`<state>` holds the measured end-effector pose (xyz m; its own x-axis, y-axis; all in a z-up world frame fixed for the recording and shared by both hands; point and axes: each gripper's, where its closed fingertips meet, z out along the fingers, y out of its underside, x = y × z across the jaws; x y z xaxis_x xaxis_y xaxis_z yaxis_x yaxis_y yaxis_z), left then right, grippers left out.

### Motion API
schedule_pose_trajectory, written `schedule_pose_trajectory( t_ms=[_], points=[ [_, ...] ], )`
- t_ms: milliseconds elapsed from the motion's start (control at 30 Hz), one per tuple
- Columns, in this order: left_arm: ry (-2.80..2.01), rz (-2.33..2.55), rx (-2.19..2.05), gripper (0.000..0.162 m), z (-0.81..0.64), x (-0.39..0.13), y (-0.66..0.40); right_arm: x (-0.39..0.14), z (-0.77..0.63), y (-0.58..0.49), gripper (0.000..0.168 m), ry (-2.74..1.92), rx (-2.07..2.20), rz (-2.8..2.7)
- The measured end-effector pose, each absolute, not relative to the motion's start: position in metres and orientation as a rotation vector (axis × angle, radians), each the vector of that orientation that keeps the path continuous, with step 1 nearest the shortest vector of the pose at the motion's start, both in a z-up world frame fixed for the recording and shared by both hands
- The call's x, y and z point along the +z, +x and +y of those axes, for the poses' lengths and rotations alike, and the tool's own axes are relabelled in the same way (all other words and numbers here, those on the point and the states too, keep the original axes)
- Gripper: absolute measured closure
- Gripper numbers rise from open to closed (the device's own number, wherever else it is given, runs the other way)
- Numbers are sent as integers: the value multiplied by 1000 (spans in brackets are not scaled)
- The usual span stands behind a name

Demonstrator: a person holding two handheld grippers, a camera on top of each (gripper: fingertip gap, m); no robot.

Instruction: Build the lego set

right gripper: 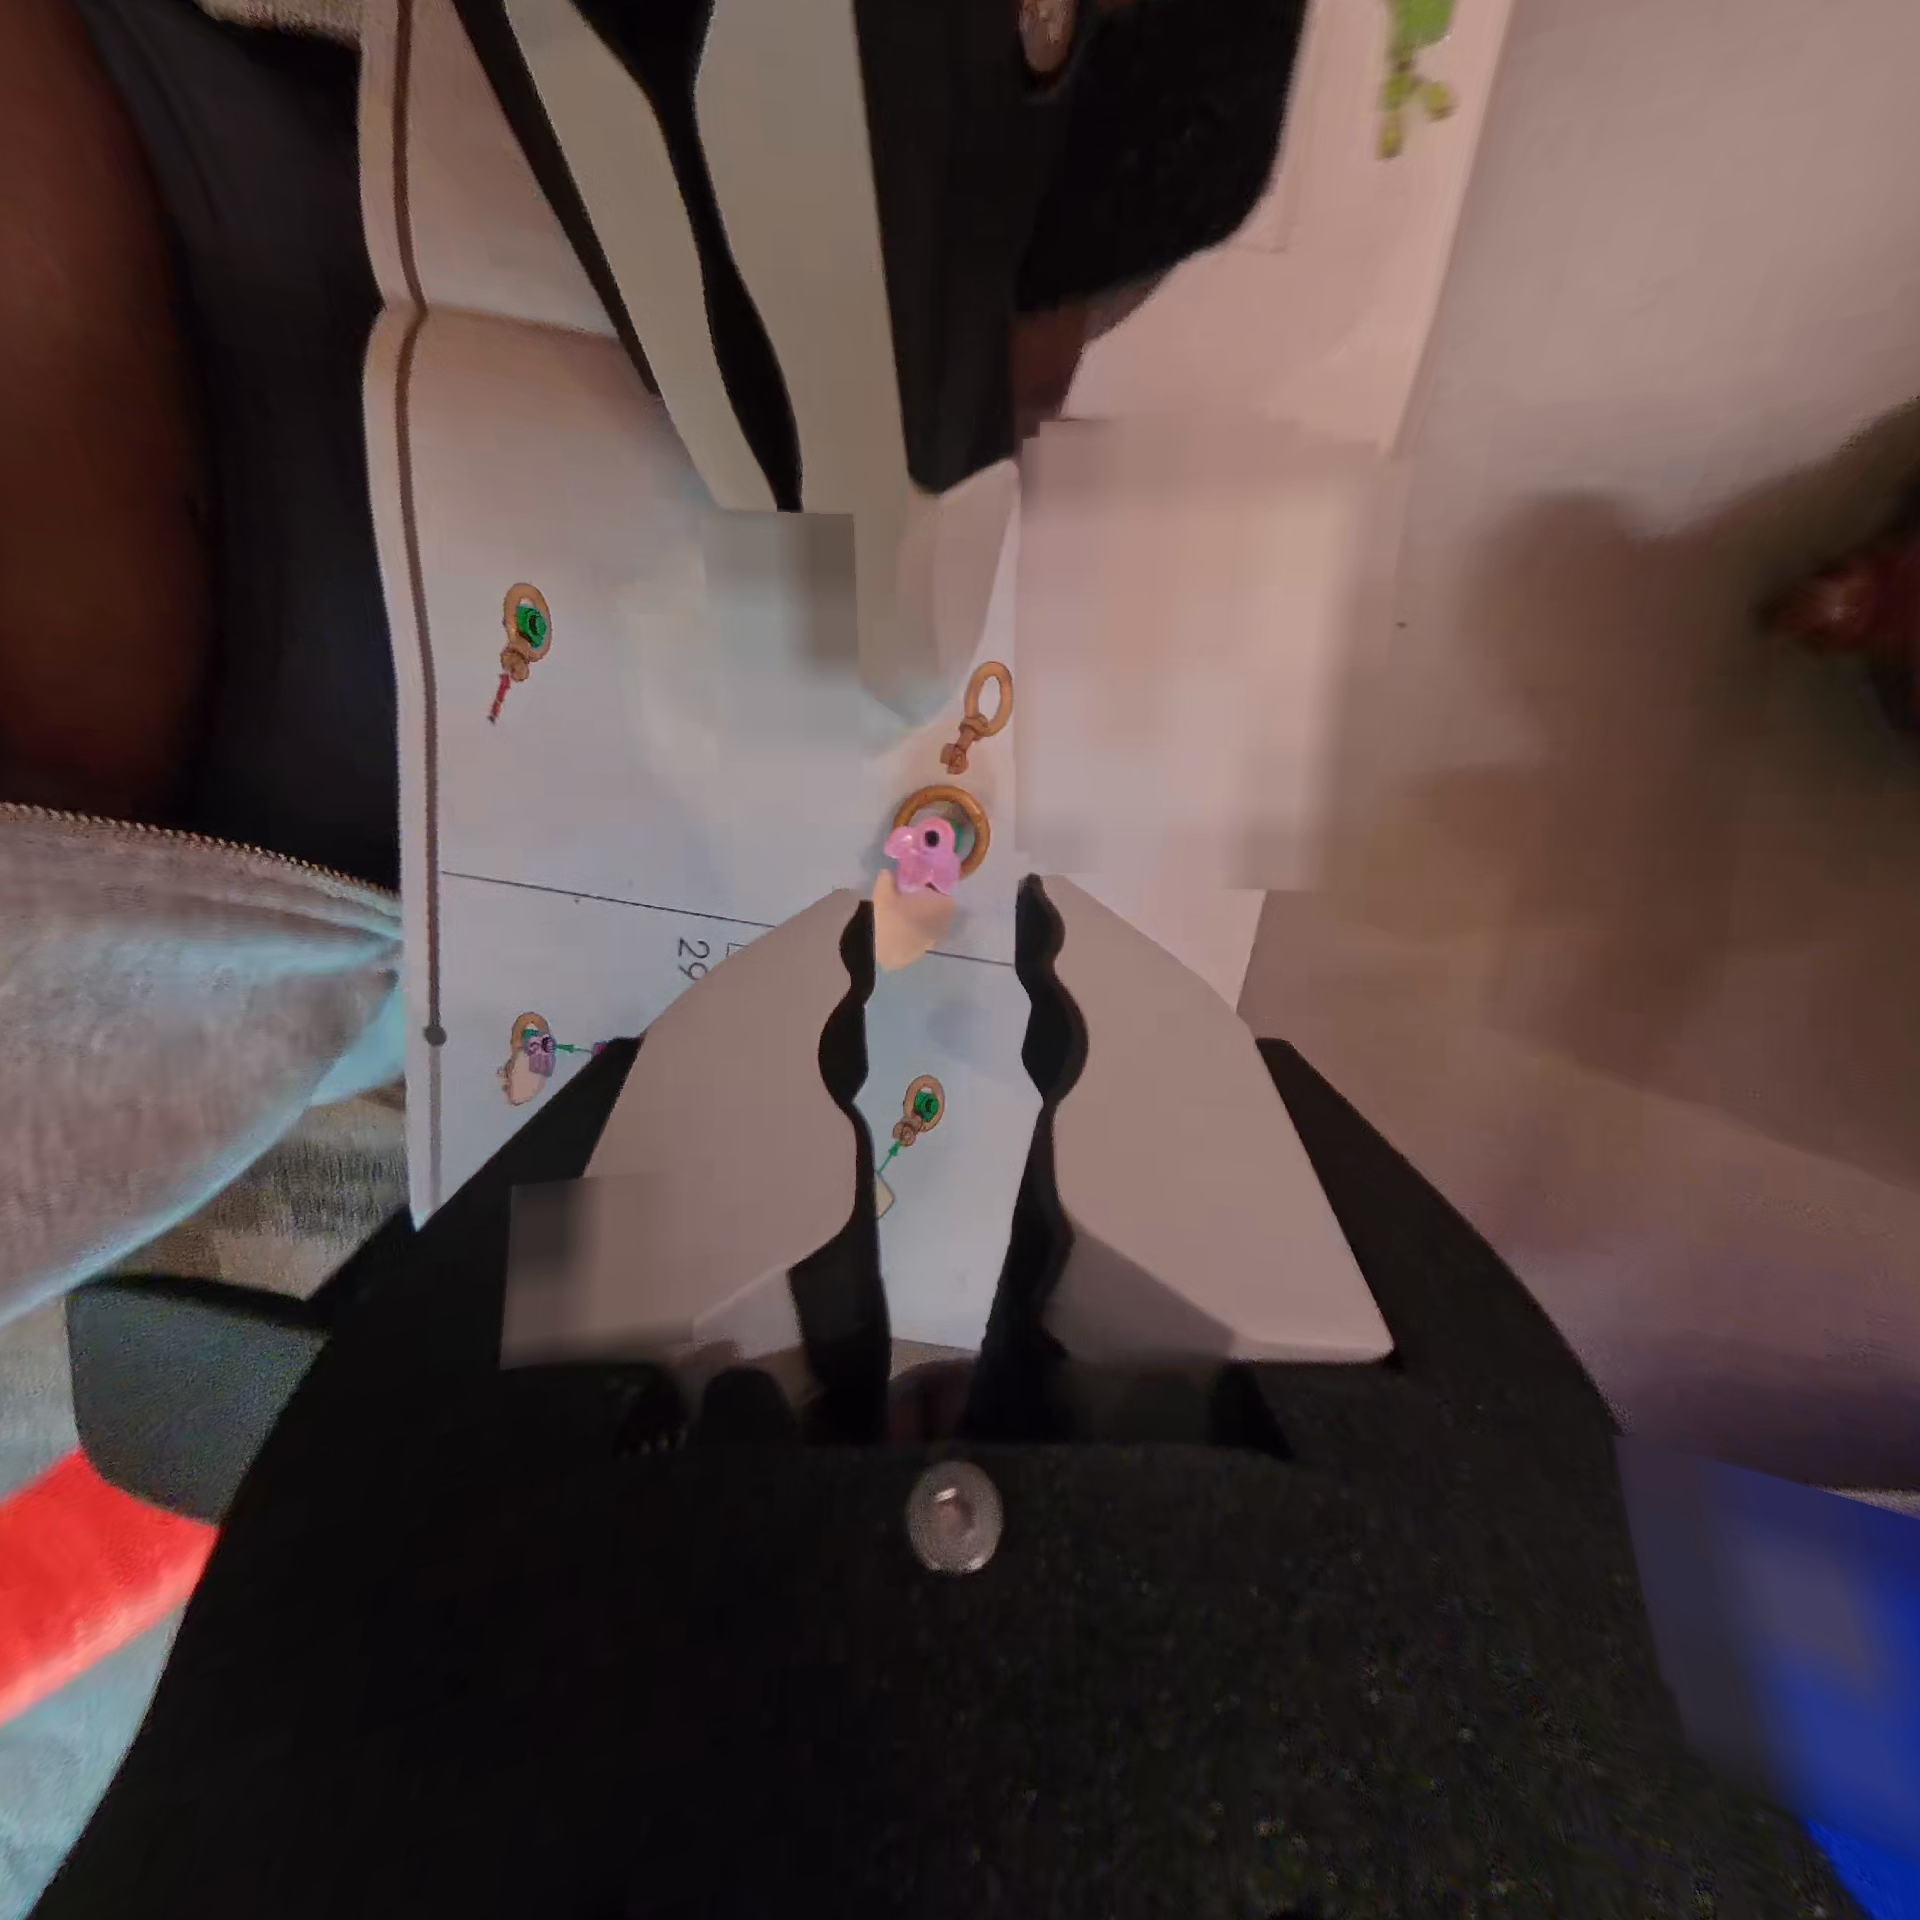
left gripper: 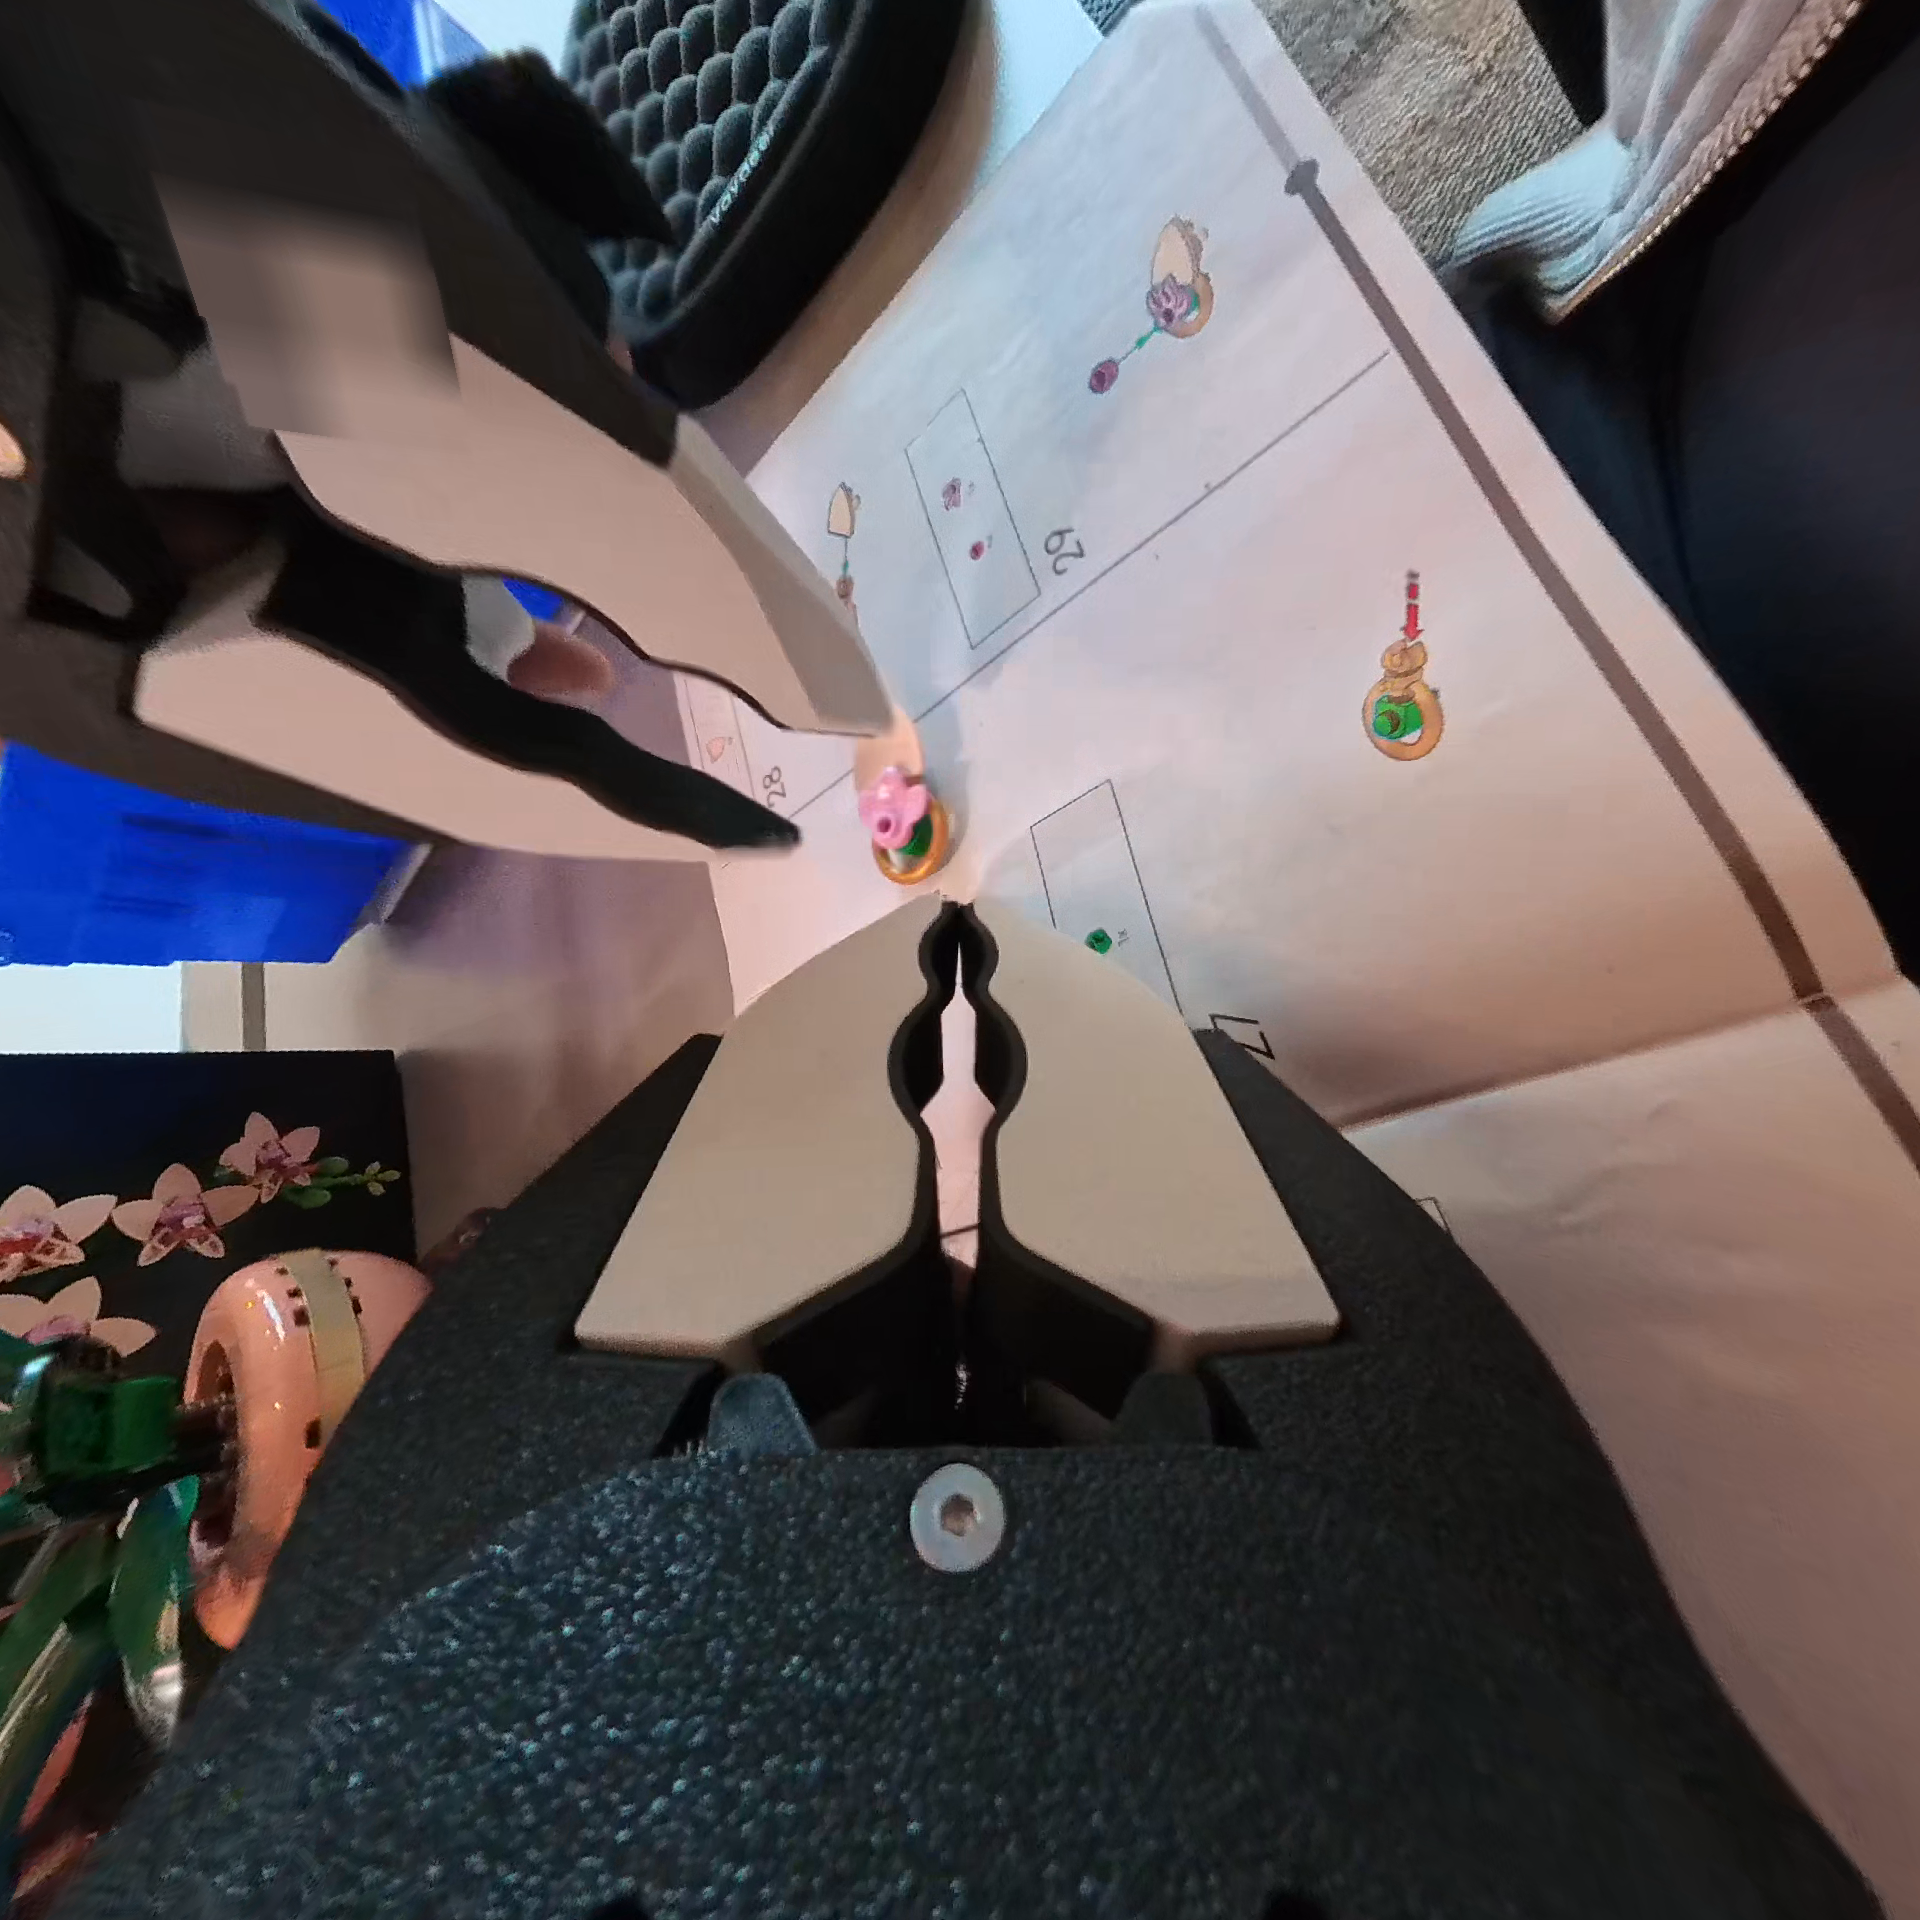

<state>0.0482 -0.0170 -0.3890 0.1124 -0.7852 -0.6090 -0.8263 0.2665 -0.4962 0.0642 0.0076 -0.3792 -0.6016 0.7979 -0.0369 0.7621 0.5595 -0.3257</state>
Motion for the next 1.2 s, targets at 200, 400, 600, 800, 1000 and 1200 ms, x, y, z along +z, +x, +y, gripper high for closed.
schedule_pose_trajectory(
  t_ms=[200, 400, 600, 800, 1000, 1200],
  points=[
    [-1529, 1551, -23, 161, -19, -379, 42, -363, 6, 63, 168, -1484, 641, -2359],
    [-1523, 1563, -19, 161, -19, -389, 42, -379, 4, 61, 168, -1589, 553, -2363],
    [-1528, 1565, -24, 162, -20, -392, 43, -383, 0, 58, 168, -1596, 518, -2422],
    [-1527, 1564, -24, 162, -19, -392, 43, -388, 1, 60, 165, -1590, 486, -2454],
    [-1522, 1567, -18, 162, -19, -393, 43, -388, 1, 59, 166, -1598, 478, -2473],
    [-1519, 1569, -14, 162, -19, -393, 43, -389, 1, 60, 166, -1647, 455, -2492]
  ],
)
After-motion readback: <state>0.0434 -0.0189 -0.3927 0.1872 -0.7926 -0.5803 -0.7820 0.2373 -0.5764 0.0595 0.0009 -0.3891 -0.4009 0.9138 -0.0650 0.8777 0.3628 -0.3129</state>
